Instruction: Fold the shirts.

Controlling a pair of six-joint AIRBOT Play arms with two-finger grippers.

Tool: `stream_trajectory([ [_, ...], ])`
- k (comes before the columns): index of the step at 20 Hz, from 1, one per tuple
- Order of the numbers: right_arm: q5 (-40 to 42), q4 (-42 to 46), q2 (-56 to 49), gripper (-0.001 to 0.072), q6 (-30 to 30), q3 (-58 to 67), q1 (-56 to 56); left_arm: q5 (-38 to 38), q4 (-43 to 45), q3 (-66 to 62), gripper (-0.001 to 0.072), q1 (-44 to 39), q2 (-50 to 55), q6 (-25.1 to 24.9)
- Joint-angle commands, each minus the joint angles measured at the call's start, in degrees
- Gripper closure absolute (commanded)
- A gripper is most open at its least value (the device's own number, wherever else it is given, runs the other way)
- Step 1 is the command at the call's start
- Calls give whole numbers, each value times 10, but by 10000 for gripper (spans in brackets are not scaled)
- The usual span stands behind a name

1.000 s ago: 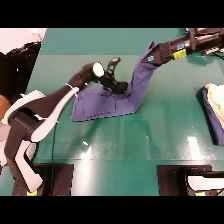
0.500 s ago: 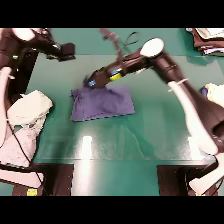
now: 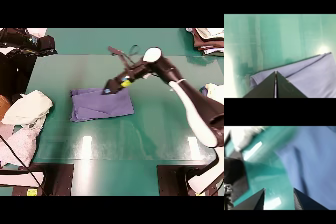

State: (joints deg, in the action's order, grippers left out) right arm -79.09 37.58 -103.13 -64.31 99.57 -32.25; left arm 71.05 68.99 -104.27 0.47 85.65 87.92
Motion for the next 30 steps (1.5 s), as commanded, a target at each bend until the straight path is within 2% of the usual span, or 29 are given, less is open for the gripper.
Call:
stream_trajectory([
  [1, 35, 60, 70, 316, -43, -154, 103, 15, 0, 3, 679, 3, -2, -10],
  [3, 72, 55, 98, 314, -48, -232, 159, 16, -3, 4, 679, 3, -2, -10],
  [4, 78, 55, 104, 264, -47, -256, 178, 14, -4, 4, 679, 3, -2, -10],
  [5, 83, 54, 103, 110, -48, -274, 193, 14, -4, 4, 679, 3, -2, -10],
  [9, 82, 34, 59, 101, -48, -273, 193, 14, -4, 4, 679, 3, -2, -10],
  [17, 58, -84, -110, 145, -53, -108, 72, 19, -4, 4, 679, 3, -2, -14],
  [20, 56, -95, -143, 345, -53, -64, 33, 21, -4, 4, 679, 3, -2, -14],
  [21, 59, -95, -146, 462, -50, -57, 27, 24, -5, 4, 679, 3, -2, -14],
  [22, 60, -94, -146, 611, -35, -51, 25, 27, -5, 4, 680, 2, -2, -14],
  [23, 59, -94, -146, 678, -29, -43, 27, 30, -4, 4, 680, -2, -2, -14],
  [27, 52, -87, -110, 695, -29, -24, 83, 30, -3, 4, 680, -47, -2, -14],
  [30, 50, -20, -37, 695, -55, -24, 186, 28, -4, 4, 680, -96, -2, -17],
])
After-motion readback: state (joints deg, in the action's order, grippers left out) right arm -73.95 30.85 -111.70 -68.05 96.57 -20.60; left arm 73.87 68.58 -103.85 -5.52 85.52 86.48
